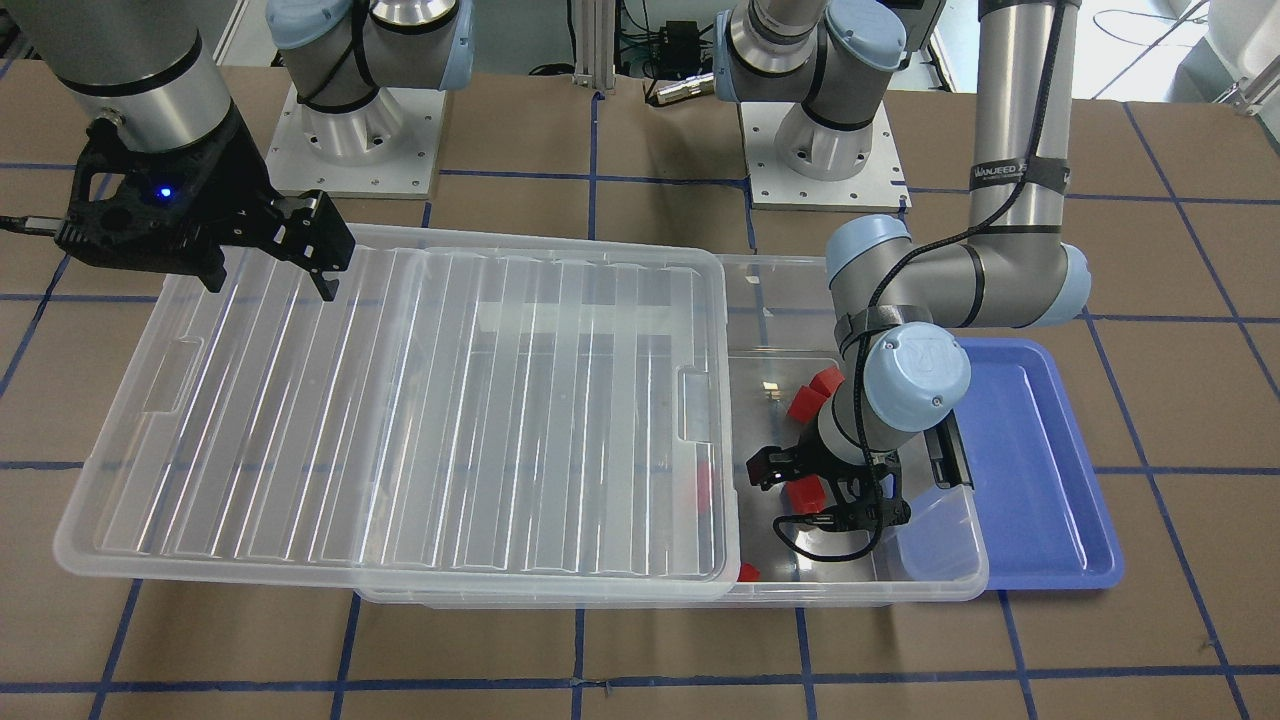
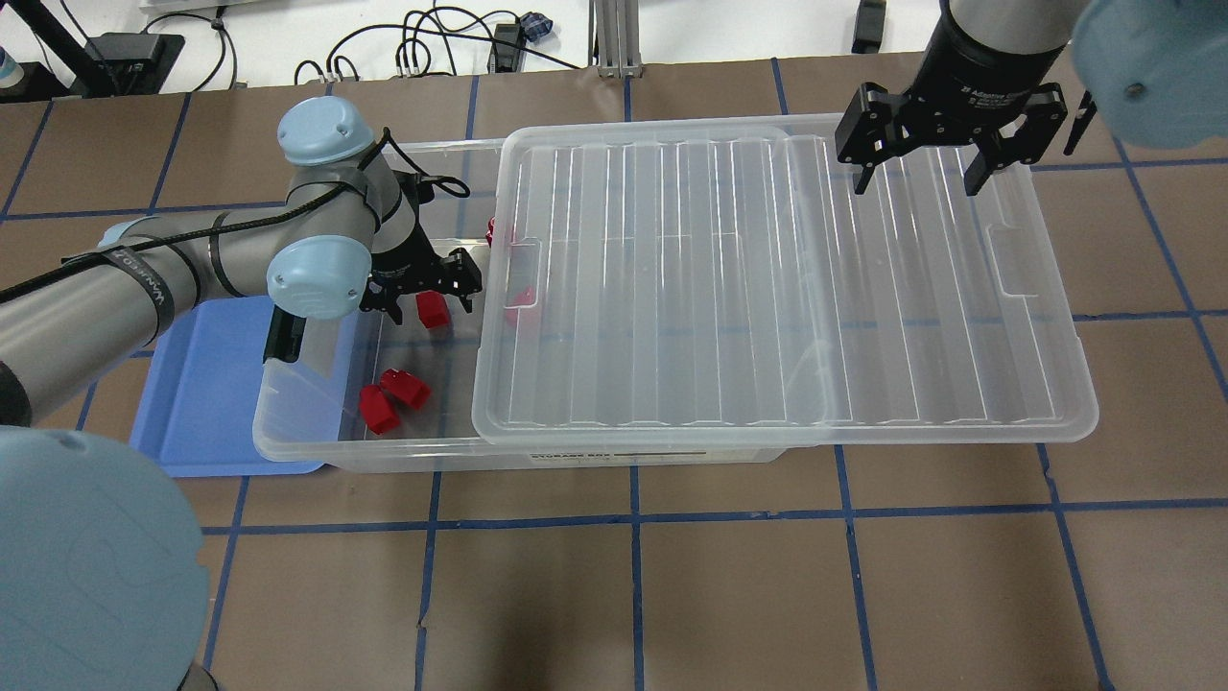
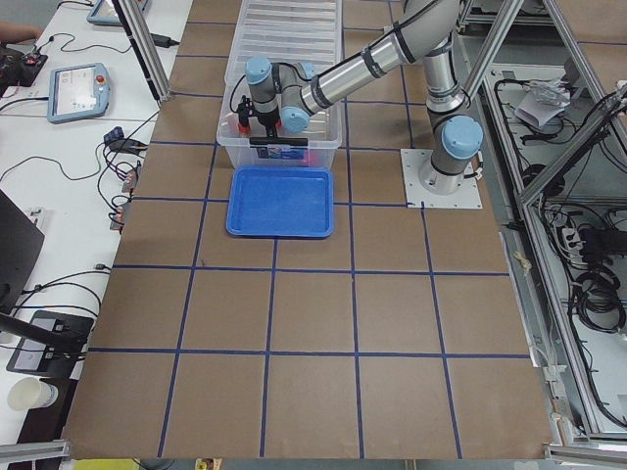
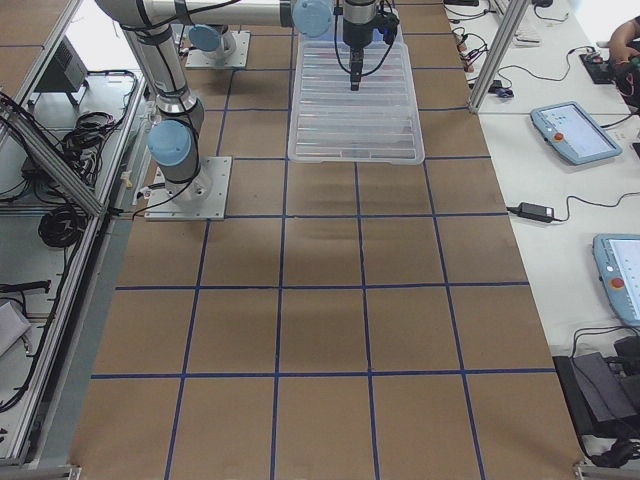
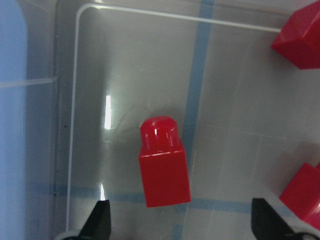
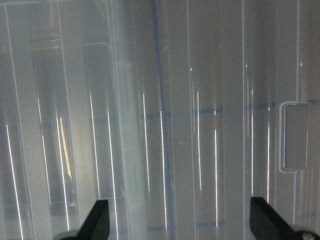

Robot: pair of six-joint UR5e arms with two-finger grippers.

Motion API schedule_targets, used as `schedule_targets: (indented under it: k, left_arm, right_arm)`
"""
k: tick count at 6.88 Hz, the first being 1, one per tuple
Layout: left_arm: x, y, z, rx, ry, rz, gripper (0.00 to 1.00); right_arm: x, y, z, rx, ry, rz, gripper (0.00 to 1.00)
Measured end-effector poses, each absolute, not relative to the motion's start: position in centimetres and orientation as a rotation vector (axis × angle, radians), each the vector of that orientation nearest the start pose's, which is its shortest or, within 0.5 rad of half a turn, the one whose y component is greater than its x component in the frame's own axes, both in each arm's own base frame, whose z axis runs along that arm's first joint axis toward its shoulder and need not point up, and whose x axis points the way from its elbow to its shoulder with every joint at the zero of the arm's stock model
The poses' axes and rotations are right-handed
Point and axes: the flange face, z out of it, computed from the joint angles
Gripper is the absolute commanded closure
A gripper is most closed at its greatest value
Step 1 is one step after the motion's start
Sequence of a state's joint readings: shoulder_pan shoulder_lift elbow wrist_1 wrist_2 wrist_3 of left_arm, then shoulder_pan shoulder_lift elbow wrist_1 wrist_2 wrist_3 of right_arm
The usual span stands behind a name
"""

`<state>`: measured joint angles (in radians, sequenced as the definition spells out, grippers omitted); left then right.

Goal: Place red block in blue tray from box

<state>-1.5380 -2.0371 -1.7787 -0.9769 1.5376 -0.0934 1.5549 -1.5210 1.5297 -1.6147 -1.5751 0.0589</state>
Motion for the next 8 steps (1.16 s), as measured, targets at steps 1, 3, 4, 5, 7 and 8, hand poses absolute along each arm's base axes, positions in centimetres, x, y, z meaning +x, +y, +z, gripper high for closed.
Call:
schedule_targets:
  k: [1, 3, 4, 5, 7, 8]
  left_arm:
    - [-11.7, -59.5, 18.7, -0.193, 3.162, 0.123, 0.81]
    - [-11.6, -59.6, 18.7, -0.191, 3.164, 0.115, 1.00]
    - [-11.7, -59.8, 19.2, -0.193, 3.167, 0.099, 1.00]
    - [-11.7, -60.0, 20.2, -0.193, 3.169, 0.072, 1.00]
    - [-11.9, -61.2, 23.5, -0.171, 3.171, 0.050, 1.00]
    - [-12.2, -62.0, 26.1, -0.149, 3.173, 0.077, 1.00]
  right_arm:
    - [12.5, -51.8, 48.8, 0.116, 3.143, -0.055, 0.00]
    - [12.5, -51.7, 48.9, 0.115, 3.143, -0.059, 0.00]
    - [12.5, -51.7, 48.9, 0.114, 3.143, -0.060, 0.00]
    - [12.5, -51.7, 49.0, 0.114, 3.143, -0.060, 0.00]
    - [12.5, -51.7, 49.0, 0.114, 3.143, -0.062, 0.00]
    - [12.5, -51.7, 49.0, 0.113, 3.143, -0.062, 0.00]
